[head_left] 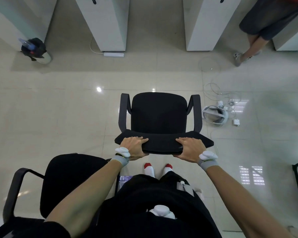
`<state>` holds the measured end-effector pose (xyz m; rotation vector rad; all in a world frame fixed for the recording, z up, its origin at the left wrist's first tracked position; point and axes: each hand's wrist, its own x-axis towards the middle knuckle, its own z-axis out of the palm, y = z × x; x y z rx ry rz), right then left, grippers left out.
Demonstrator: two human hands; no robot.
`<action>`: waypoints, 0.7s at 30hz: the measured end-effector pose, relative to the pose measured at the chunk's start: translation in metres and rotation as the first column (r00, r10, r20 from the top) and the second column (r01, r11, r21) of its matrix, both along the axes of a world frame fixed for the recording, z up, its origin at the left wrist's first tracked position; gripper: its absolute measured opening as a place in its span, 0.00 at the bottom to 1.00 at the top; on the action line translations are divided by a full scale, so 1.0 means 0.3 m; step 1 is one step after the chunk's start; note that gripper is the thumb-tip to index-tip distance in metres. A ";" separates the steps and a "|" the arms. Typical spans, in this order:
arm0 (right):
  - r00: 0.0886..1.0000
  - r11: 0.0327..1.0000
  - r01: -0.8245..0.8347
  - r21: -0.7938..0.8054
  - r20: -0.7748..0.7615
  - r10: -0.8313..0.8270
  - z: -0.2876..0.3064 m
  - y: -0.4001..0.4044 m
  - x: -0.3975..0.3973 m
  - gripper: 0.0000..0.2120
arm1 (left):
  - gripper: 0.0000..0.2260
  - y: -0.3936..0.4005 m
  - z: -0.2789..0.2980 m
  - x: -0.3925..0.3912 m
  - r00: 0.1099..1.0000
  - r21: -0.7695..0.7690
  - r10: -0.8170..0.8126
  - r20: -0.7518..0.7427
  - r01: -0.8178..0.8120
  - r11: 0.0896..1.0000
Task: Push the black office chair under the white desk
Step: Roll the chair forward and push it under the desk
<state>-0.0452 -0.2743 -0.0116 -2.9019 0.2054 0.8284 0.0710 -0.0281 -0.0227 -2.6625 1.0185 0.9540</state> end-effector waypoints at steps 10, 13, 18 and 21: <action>0.999 0.999 0.032 0.020 0.017 -0.032 -0.002 -0.074 0.228 0.40 | 0.34 -0.086 0.007 0.229 1.000 -0.019 -0.001 0.029 0.001 1.000; 0.999 1.000 0.031 0.007 0.029 -0.031 -0.005 -0.108 0.310 0.41 | 0.33 -0.119 0.004 0.314 0.999 -0.019 -0.005 0.041 0.005 1.000; 0.998 0.999 0.037 0.007 0.050 -0.037 -0.005 -0.172 0.460 0.38 | 0.33 -0.188 0.009 0.462 0.999 -0.032 0.000 0.054 0.002 0.999; 0.999 1.000 0.023 -0.003 0.049 -0.023 -0.004 -0.218 0.551 0.36 | 0.32 -0.231 0.014 0.548 0.998 -0.031 0.005 0.060 -0.003 1.000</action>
